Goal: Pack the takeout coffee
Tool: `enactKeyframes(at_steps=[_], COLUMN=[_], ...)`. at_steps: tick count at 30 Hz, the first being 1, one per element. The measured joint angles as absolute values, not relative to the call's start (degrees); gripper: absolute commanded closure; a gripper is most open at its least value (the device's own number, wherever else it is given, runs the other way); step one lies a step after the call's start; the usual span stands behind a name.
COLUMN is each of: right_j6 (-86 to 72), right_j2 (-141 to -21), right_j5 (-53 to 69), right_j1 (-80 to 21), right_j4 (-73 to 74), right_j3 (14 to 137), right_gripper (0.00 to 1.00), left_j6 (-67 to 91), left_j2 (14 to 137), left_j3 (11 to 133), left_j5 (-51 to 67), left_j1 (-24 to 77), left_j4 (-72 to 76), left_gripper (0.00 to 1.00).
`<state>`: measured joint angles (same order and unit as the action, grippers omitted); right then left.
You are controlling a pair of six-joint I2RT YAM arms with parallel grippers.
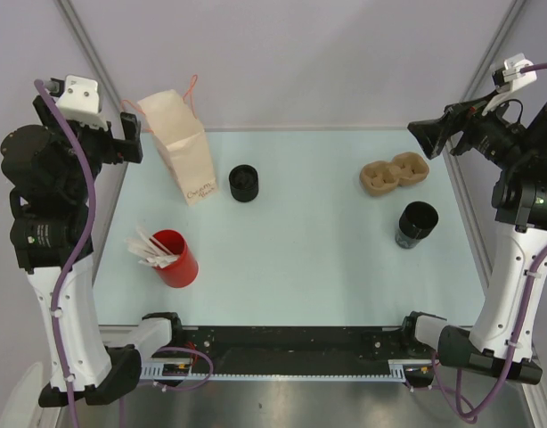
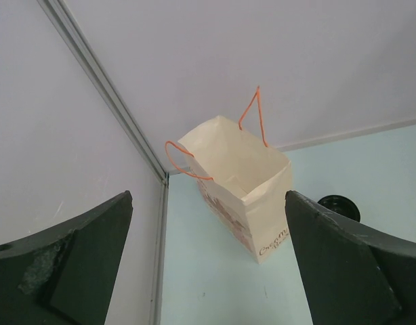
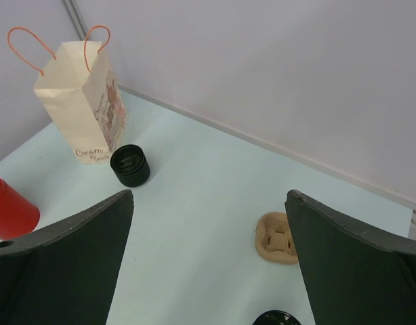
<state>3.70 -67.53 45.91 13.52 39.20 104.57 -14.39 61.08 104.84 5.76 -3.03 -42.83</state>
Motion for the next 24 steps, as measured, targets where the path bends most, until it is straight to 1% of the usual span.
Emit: enactKeyframes(at_steps=[24], right_j6=[5.02], right_j2=[-67.09], right_j5=[46.41], right_j1=[14.02], right_j4=[38.44], right_j3=[103.07], right_gripper=[0.0], left_j6=[-13.98], left_j2=[60.95], left_j3=[104.01], left_j5=[9.17], left_j1=[-3.03], left_j4=[-42.74], left_gripper=[0.0])
